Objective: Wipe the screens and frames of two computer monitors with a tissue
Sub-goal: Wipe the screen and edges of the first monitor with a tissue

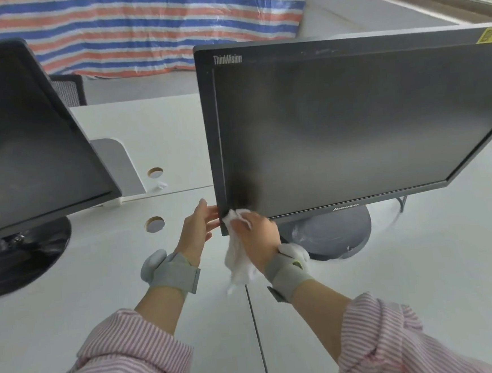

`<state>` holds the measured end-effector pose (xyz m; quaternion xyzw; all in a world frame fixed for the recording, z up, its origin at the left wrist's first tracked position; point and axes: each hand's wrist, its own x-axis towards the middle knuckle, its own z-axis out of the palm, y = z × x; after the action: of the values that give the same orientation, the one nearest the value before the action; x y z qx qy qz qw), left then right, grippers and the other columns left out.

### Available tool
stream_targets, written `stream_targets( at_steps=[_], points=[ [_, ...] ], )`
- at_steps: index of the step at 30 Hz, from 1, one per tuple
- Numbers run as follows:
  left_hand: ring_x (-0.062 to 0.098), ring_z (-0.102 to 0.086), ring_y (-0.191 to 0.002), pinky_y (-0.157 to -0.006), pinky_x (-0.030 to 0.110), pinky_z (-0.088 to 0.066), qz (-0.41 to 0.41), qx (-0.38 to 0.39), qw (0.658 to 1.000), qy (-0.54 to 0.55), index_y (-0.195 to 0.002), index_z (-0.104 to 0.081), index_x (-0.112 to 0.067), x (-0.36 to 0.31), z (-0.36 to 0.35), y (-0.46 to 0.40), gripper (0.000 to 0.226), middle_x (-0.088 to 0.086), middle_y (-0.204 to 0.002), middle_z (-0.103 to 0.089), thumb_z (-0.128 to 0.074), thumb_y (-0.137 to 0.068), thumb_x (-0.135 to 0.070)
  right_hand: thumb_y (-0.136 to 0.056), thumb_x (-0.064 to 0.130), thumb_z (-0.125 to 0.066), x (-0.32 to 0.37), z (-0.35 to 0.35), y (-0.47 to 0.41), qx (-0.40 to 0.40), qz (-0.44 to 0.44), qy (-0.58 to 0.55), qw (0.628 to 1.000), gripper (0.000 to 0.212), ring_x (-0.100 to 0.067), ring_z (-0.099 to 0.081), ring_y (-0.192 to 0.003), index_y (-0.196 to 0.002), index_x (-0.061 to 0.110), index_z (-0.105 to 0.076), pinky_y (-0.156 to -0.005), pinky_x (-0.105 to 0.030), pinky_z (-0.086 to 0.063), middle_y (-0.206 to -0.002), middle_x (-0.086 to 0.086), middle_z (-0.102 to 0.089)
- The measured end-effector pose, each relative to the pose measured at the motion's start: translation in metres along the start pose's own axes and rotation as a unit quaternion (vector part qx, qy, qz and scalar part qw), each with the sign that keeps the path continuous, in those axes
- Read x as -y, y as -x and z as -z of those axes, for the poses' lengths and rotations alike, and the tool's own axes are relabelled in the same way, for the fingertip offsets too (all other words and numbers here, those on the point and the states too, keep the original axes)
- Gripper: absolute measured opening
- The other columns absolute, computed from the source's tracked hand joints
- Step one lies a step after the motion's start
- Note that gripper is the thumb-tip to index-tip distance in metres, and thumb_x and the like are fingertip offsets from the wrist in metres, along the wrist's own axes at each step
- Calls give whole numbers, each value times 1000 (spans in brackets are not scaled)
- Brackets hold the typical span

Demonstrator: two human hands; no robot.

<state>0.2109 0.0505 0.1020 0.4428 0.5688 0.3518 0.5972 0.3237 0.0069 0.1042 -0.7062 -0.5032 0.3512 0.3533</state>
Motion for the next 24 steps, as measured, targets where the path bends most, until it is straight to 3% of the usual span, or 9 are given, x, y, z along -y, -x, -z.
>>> stream_targets(
  at_steps=[2,4,7,10,12,15,20,24],
  points=[
    [20,-57,-101,-103,39,-34,-6,-2,1000,-10,-98,-60,-20,2,-1,0,43,1,-110,-61,-22,-101,-39,-91,37,-43,-22,2,6,20,-58,49,997,25,-30,-50,-76,-73,21,-52,-66,-29,-37,-61,4,-52],
    [20,-56,-102,-106,41,-33,-12,-8,1000,-8,-100,-58,-20,4,-2,0,40,-1,-111,-59,-23,-101,-38,-91,33,-43,-23,5,9,10,-48,56,997,25,-29,-50,-72,-69,21,-46,-64,-30,-39,-59,5,-49],
    [22,-56,-99,-106,42,-32,-16,-26,1000,-3,-99,-58,-15,6,-8,0,40,3,-108,-59,-23,-102,-35,-91,31,-48,-3,7,2,-49,20,8,999,21,-32,-54,-73,-80,14,-53,-67,-35,-47,-71,-7,-58],
    [24,-56,-95,-104,42,-35,-23,-47,998,19,-102,-60,-8,6,-10,0,41,8,-106,-60,-25,-102,-30,-90,31,-50,18,-2,-3,-73,26,-77,994,22,-25,-56,-74,-94,12,-60,-68,-32,-50,-77,-5,-60],
    [23,-55,-94,-99,36,-38,-27,-61,998,14,-108,-60,-6,5,-12,-1,42,7,-108,-60,-25,-102,-29,-90,33,-49,15,-9,-5,-53,-8,-92,994,24,-24,-58,-77,-99,14,-60,-70,-33,-51,-80,-2,-60],
    [20,-56,-91,-96,33,-37,-30,-71,997,-4,-97,-60,-12,5,-13,-1,40,2,-106,-60,-24,-102,-30,-88,35,-46,-5,-10,-5,10,-76,-28,997,20,-29,-60,-82,-90,19,-57,-75,-38,-52,-81,-4,-61],
    [19,-56,-94,-99,36,-37,-18,-73,997,9,-89,-59,-19,10,-14,0,38,-2,-102,-60,-25,-102,-30,-85,31,-45,-11,-15,-3,19,-68,-18,997,13,-28,-60,-75,-77,26,-54,-71,-37,-52,-72,-2,-61],
    [19,-55,-91,-87,31,-36,-11,-96,995,23,-82,-58,-20,9,-20,-3,37,-2,-97,-60,-27,-101,-29,-88,28,-48,-9,-27,-8,-5,-86,-54,995,20,-24,-56,-74,-100,16,-57,-66,-30,-45,-82,-3,-60]
  ],
)
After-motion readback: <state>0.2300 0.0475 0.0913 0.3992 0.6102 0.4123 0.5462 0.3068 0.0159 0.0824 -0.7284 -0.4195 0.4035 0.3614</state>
